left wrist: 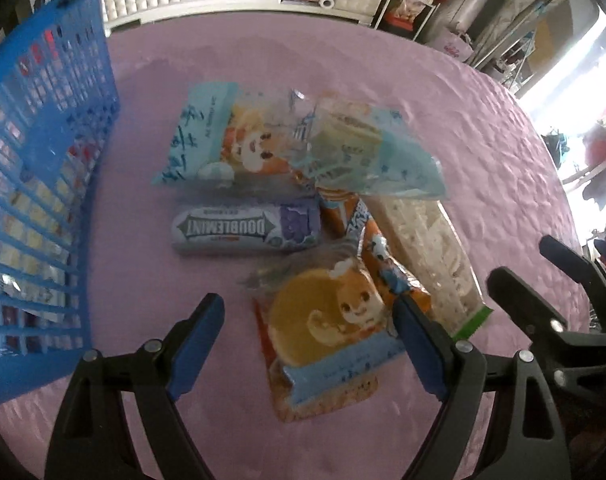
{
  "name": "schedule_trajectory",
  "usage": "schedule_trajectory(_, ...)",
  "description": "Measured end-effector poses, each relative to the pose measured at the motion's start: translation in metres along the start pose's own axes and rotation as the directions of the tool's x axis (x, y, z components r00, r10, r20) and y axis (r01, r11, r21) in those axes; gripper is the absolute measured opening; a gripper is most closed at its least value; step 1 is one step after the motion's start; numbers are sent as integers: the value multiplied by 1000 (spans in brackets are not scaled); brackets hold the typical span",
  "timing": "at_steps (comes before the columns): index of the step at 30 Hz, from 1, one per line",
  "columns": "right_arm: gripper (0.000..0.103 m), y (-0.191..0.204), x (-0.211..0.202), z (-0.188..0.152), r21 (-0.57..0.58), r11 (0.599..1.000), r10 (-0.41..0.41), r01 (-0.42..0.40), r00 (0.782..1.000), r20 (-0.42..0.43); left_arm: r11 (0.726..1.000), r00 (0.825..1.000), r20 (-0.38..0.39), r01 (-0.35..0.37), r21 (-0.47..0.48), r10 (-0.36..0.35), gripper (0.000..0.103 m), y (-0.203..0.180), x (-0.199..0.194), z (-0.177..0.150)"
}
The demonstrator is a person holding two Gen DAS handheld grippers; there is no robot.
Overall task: Organize snacks
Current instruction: 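Lower the left tool onto the bread bag with the cartoon squirrel and grasp it, then lift the squirrel bread bag with the left tool while the right tool grasps a clear bread bag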
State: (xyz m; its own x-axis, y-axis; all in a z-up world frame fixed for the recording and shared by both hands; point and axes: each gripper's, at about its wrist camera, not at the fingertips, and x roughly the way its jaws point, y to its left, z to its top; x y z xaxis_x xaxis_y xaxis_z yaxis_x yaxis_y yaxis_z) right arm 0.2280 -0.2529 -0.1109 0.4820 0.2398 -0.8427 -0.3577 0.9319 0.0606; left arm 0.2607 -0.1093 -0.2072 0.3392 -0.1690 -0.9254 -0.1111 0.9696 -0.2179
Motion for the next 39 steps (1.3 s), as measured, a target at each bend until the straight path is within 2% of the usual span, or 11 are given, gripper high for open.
schedule_trajectory(1,97,-1,1,0,8,1000,3,-3,1000,-2,1000,1000,-8,4,-16,-4,84,2,4,-1)
schedule_trajectory(3,97,-6,1,-2,23,1000,5,-5,1000,-5,1000,1000,27,-6,-14,7,83,1,2,-5)
schedule_trajectory(6,97,-12,0,-4,38,999,-5,5,1000,-5,999,999,40,-22,31,21,58,-4,-2,-11)
schedule_trajectory(9,97,-15,5,-2,55,998,-2,4,1000,-23,998,998,49,-27,54,25,52,-7,-5,-16)
schedule_trajectory(14,97,-14,5,-3,56,998,16,-14,999,-36,997,996,92,-29,66,23,52,-1,-25,-26)
schedule_trajectory(17,97,-9,-1,2,37,999,34,-33,999,-26,995,986,161,-58,84,44,52,1,-48,-27)
schedule_trajectory(23,97,12,-15,32,-102,985,142,-140,990,10,996,968,243,-76,56,60,52,9,-76,-19)
schedule_trajectory(27,97,29,-7,55,-213,961,176,-178,984,-28,995,962,261,-93,39,80,52,16,-82,-11)
schedule_trajectory(35,97,41,35,83,-245,941,204,-231,970,-132,989,958,262,-135,58,115,52,12,-69,1)
schedule_trajectory(38,97,46,56,91,-308,904,245,-295,950,-192,987,961,245,-149,64,129,52,8,-60,6)
schedule_trajectory(39,97,48,64,94,-333,880,272,-338,935,-228,987,963,238,-147,62,128,52,9,-58,6)
